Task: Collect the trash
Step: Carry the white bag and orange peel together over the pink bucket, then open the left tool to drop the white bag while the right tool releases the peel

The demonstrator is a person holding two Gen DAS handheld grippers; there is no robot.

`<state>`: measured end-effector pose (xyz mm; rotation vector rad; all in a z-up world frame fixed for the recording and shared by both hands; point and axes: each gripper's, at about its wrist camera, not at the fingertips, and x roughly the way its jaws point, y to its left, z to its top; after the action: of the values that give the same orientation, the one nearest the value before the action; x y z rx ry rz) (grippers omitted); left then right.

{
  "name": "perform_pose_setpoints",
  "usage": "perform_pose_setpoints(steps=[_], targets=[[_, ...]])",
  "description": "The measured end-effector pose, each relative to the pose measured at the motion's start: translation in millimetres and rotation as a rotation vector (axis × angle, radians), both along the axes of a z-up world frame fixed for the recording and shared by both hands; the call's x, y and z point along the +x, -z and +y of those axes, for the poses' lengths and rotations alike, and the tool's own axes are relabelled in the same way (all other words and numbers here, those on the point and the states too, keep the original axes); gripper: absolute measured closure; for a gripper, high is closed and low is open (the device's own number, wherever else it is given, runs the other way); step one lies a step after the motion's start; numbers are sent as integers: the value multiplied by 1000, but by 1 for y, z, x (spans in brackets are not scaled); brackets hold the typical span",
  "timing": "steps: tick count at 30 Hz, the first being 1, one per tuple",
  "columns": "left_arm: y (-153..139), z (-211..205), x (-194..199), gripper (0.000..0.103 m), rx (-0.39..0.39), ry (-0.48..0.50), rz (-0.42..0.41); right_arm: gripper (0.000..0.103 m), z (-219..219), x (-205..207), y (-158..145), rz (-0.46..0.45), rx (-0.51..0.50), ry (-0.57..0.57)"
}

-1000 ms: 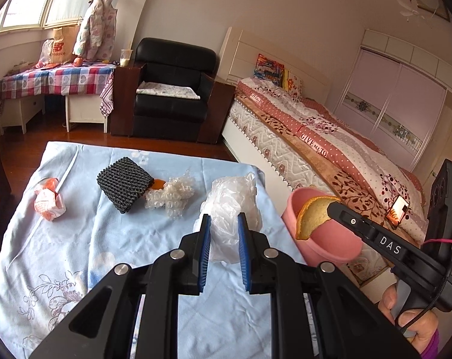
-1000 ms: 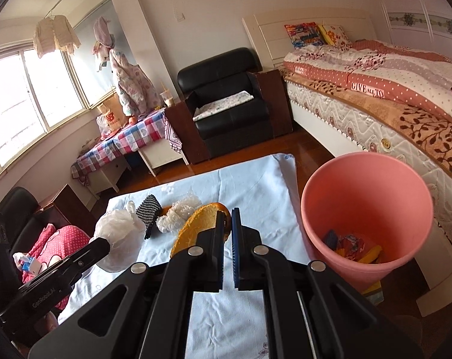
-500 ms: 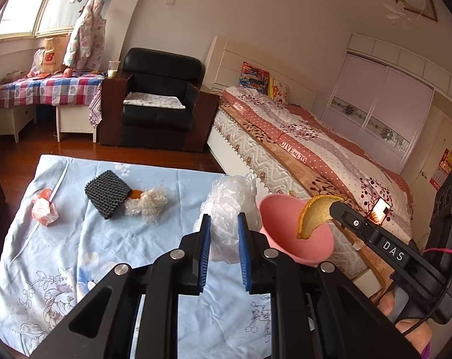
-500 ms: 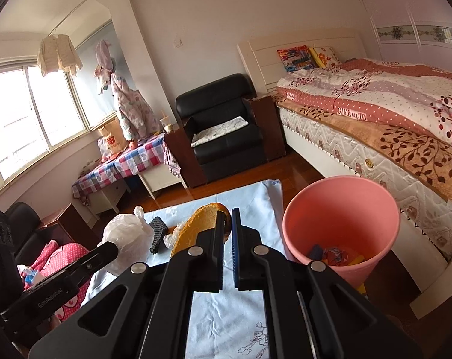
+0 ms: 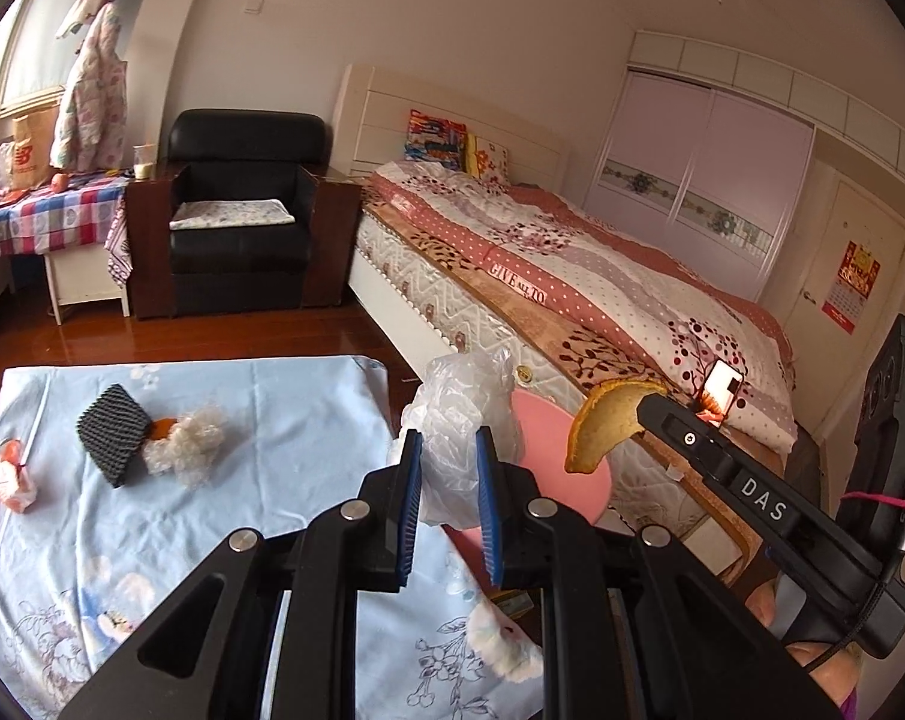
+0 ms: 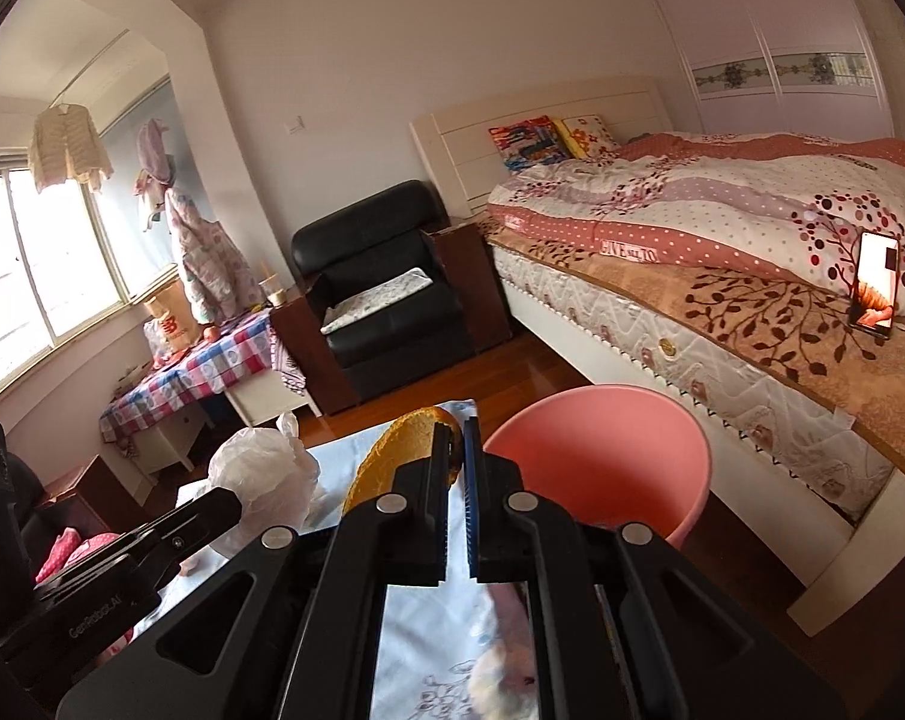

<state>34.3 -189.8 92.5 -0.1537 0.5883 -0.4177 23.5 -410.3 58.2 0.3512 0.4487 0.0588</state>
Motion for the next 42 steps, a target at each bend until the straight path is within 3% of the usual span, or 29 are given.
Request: perform_pose_setpoints(steps=[12,19,30,32,36,42], targets=[[52,-46,79,87,53,28,96,98,-43,71,50,97,28,26],[85,-64,118,87,42,39,167,98,-58,103,73,148,34,29],[126,-105,146,85,92,125,243,98,-73,126,110,228,34,75],[132,-111,145,81,98,138,254,98,-77,127,115,241,34,88],[133,-114,140,50,97,141,262,98,-84,130,124,264,35,104],[118,-105,127,43,114,133,193,98,-85,134,128,280,30,110]])
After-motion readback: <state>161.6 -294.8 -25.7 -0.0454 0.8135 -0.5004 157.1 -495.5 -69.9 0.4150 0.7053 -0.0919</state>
